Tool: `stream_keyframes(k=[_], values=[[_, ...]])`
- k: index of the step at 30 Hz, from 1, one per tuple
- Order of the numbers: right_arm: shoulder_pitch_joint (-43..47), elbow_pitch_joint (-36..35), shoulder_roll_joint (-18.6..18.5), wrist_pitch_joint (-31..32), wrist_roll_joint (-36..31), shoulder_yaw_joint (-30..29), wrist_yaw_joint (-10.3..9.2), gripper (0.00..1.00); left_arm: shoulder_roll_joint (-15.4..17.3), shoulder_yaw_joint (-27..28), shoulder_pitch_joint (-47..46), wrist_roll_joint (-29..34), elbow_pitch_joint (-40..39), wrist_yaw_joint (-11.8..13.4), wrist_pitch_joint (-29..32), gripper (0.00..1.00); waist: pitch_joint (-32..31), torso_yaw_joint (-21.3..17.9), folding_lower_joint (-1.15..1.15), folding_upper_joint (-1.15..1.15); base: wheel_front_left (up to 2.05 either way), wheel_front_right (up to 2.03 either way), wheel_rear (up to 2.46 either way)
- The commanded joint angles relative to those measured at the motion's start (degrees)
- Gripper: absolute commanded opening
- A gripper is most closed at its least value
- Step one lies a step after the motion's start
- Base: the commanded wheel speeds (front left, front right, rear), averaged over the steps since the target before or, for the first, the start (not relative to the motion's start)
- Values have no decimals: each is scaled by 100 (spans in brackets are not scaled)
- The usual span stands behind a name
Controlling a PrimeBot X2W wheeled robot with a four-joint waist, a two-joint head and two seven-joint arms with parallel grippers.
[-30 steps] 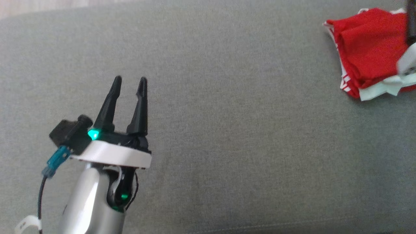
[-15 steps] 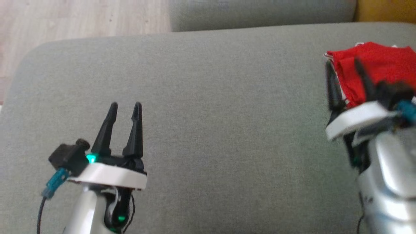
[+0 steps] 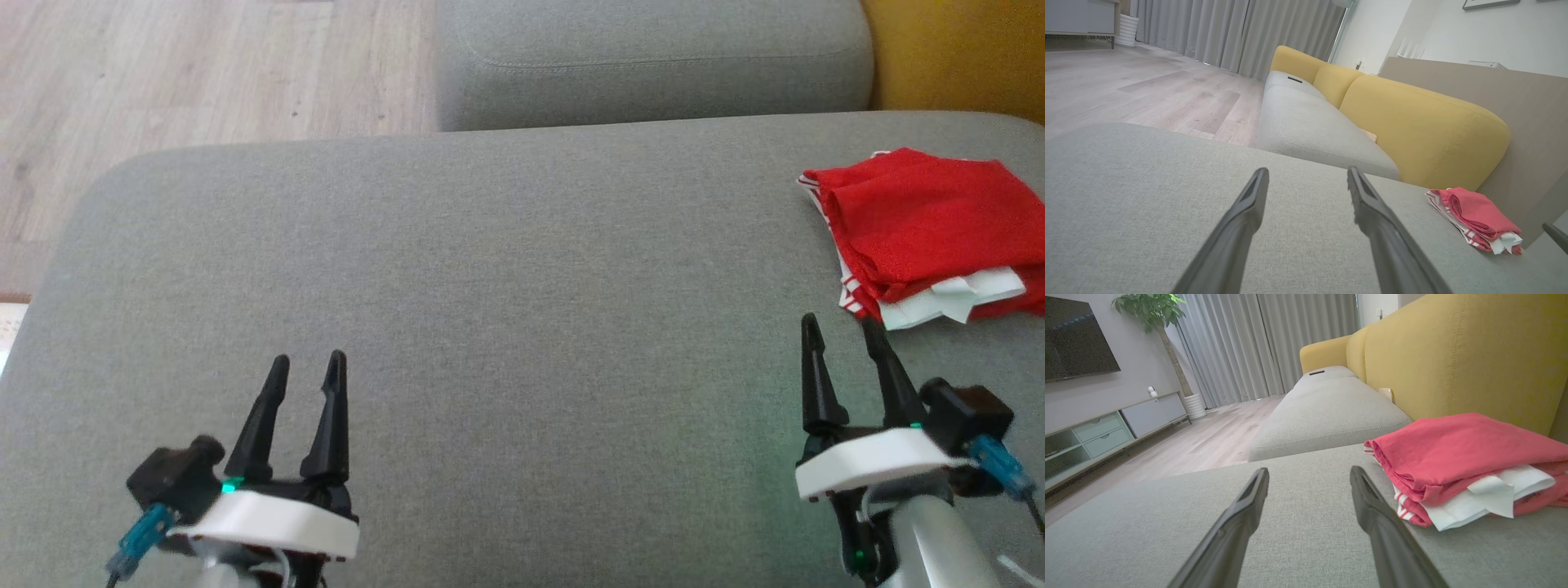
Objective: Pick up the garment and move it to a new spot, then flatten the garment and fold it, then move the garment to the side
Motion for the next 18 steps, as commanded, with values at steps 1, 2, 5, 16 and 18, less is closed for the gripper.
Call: stream_keyframes(k=[1,2,5,16,18], values=[[-125,-261,20,-114,117,166,-5,100,42,271,-163,-11,-218,-33,-29,100,-12,-33,0,0,0,0,0],[-100,-276,21,-127,159,203,-5,100,42,290,-144,-15,-218,-32,-29,100,-14,-43,0,0,0,0,0],[-78,-295,22,-145,205,274,-5,100,42,316,-134,-21,-229,-23,-29,100,-14,-57,0,0,0,0,0],[-152,-320,24,-175,327,351,-5,100,42,367,-252,17,-246,118,-29,100,24,-96,0,0,0,0,0],[-160,-322,24,-176,350,360,-5,100,42,358,-257,27,-228,150,-29,100,30,-100,0,0,0,0,0]])
